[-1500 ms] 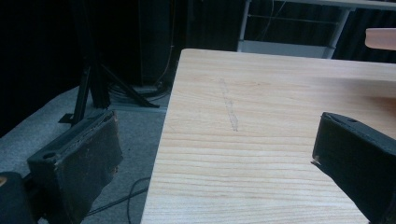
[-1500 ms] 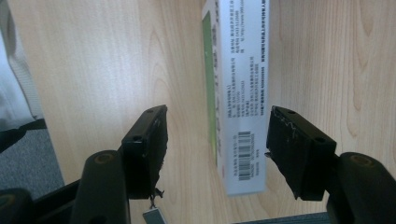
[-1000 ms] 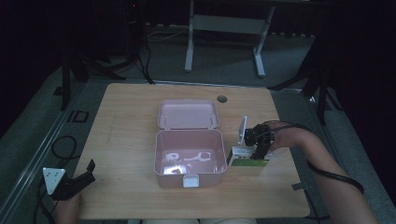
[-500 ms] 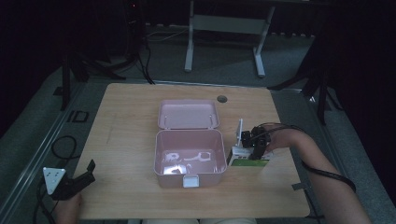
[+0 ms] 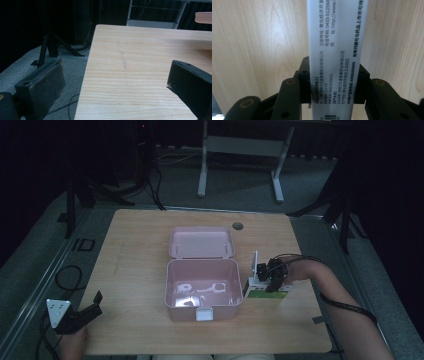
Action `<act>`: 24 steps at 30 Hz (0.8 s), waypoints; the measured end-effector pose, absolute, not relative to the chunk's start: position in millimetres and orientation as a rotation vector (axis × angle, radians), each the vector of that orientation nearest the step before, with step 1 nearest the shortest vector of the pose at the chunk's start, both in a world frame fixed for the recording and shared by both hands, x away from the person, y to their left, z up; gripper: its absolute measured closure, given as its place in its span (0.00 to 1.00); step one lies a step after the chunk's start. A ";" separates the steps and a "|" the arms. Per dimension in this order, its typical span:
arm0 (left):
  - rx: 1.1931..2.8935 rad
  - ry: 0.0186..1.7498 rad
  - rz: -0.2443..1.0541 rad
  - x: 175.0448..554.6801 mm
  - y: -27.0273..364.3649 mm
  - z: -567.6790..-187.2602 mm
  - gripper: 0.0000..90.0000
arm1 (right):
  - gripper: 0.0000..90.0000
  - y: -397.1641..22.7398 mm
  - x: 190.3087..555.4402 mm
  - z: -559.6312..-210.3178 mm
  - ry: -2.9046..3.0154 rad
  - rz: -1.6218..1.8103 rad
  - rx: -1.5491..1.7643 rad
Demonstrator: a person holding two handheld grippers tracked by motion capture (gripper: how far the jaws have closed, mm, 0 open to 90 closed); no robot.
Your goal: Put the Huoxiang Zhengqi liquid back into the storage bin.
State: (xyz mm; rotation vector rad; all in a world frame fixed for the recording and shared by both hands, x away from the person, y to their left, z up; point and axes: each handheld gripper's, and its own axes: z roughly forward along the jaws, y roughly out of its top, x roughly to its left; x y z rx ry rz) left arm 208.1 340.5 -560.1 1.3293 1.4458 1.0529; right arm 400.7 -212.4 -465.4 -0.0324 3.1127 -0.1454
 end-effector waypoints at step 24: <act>1.327 1.450 1.054 208.1 340.2 -560.1 0.02 | 0.70 -200.6 387.3 -430.1 3.161 -0.202 -0.026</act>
